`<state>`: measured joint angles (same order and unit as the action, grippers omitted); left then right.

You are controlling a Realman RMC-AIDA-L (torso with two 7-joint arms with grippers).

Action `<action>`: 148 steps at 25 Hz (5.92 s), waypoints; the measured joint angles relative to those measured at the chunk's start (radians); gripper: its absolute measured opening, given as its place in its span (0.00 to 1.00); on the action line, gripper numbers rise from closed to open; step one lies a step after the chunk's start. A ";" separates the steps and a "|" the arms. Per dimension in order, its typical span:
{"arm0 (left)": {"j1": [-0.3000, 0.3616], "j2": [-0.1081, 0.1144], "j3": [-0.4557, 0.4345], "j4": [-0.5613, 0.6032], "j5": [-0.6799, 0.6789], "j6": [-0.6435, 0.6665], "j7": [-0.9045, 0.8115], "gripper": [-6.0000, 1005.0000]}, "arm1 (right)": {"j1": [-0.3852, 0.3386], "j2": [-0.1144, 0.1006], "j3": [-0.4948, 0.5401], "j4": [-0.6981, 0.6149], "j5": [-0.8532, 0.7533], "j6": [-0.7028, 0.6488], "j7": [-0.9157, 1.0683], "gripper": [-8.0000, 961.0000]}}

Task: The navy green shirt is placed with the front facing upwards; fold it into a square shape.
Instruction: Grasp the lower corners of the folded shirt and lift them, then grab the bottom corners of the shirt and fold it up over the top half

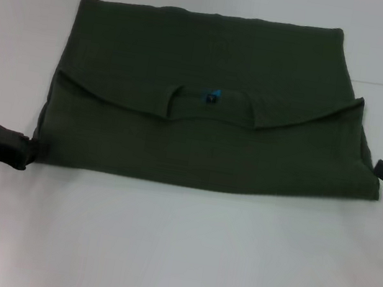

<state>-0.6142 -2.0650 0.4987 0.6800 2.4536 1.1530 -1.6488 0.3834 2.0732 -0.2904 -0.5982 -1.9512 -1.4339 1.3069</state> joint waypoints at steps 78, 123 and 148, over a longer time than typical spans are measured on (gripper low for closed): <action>0.166 -0.022 -0.081 0.133 -0.095 0.444 0.350 0.09 | -0.112 0.014 -0.047 0.011 -0.130 -0.003 -0.039 0.06; 0.318 -0.038 -0.431 0.225 -0.083 0.762 0.450 0.13 | -0.186 0.009 0.141 -0.165 -0.172 -0.328 0.131 0.06; -0.034 -0.098 -0.358 0.056 -0.209 0.099 0.290 0.15 | 0.243 0.011 0.025 -0.062 -0.169 0.330 0.317 0.06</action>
<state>-0.6478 -2.1632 0.1411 0.7362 2.2449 1.2520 -1.3589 0.6267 2.0843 -0.2658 -0.6599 -2.1206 -1.1036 1.6239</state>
